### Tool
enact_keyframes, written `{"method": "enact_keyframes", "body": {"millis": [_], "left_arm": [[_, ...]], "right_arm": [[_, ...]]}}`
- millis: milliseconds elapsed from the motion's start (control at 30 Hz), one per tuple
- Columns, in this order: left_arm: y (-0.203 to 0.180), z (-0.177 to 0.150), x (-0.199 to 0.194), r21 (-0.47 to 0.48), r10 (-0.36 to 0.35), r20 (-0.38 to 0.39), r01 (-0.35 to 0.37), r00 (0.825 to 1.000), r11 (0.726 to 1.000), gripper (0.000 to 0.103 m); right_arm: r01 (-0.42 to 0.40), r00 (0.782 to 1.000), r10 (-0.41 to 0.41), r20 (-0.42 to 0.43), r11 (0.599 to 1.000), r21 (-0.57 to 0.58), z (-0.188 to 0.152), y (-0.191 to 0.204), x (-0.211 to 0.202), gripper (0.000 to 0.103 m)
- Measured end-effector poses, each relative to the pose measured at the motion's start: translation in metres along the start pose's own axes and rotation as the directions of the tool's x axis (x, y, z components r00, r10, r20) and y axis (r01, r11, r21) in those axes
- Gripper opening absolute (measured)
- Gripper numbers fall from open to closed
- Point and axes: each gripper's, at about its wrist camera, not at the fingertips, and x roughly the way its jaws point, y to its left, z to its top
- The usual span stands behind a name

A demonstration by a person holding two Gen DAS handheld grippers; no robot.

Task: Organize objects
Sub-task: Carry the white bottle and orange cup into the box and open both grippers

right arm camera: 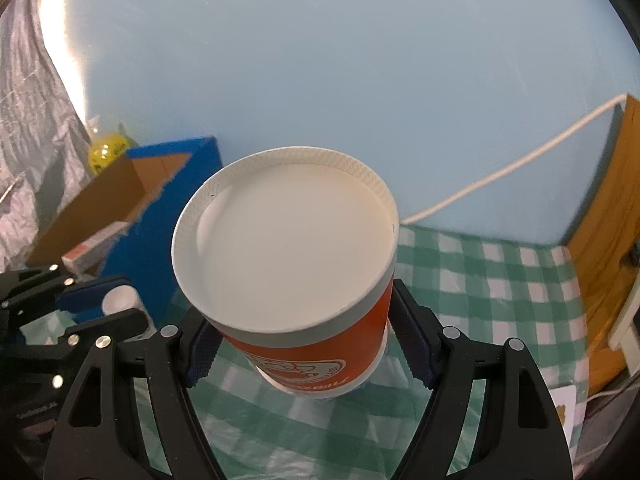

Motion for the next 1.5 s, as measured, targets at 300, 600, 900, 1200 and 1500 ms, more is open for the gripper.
{"method": "enact_keyframes", "body": {"millis": [300,600,900,1200,1500], "left_arm": [[0.024,0.004,-0.023,-0.047,0.026,0.043,-0.024,0.999,0.999,0.027],[0.069,-0.002,-0.045,-0.121,0.103,0.074,-0.094,0.992,0.988,0.027],[0.127,-0.019,-0.055,-0.221,0.186,0.053,-0.170,0.981,0.960,0.027],[0.158,-0.036,-0.066,-0.268,0.237,0.032,-0.220,0.971,0.938,0.027],[0.179,-0.048,-0.063,-0.295,0.257,-0.004,-0.246,0.966,0.923,0.027]], "right_arm": [[-0.042,0.999,0.044,0.028,0.997,-0.062,0.023,0.035,-0.003,0.077],[-0.099,0.994,0.103,0.027,0.988,-0.115,0.041,0.071,0.010,0.077],[-0.164,0.985,0.172,0.029,0.970,-0.181,0.060,0.122,0.018,0.077],[-0.231,0.972,0.237,-0.005,0.944,-0.237,0.068,0.176,0.027,0.077],[-0.285,0.959,0.275,-0.073,0.921,-0.268,0.062,0.209,0.040,0.077]]}}
